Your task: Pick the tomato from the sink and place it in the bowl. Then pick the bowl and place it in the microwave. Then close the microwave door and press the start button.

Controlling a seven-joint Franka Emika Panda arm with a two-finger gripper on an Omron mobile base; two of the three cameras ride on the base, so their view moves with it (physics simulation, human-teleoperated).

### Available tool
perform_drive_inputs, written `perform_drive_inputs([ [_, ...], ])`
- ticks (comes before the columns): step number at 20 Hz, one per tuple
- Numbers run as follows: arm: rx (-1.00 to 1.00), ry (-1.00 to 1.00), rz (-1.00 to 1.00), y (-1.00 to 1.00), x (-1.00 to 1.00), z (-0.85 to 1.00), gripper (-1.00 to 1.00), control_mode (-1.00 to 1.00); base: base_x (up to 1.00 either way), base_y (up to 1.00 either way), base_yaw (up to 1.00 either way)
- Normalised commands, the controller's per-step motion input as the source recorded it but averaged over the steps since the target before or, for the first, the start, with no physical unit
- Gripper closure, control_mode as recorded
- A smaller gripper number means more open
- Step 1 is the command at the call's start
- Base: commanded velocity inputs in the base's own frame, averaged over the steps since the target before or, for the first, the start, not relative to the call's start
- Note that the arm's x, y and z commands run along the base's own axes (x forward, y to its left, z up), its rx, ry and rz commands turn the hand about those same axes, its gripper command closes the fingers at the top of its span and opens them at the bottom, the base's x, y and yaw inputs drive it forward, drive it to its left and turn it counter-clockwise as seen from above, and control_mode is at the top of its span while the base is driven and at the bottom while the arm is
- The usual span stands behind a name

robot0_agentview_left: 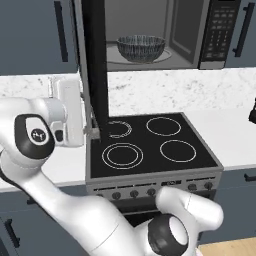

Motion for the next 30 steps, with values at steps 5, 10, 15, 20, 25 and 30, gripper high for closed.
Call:
perform_drive_inputs([
  [5,0.01,-0.13,-0.14,-1.00,0.07,0.07,-1.00,-1.00,0.00,0.00,0.00],
  [10,0.08,-0.01,-0.12,-1.00,0.60,0.21,-1.00,-1.00,0.00,0.00,0.00],
  [15,0.09,0.00,-0.08,-1.00,0.91,0.29,-1.00,-1.00,0.00,0.00,0.00],
  [20,0.06,0.00,-0.05,-1.00,0.93,0.33,-1.00,-1.00,0.00,0.00,0.00],
  [25,0.01,0.01,0.00,-0.86,1.00,0.01,-1.00,-1.00,0.00,0.00,0.00],
  [30,0.00,0.00,0.04,-0.65,1.00,0.00,-1.00,-1.00,0.00,0.00,0.00],
])
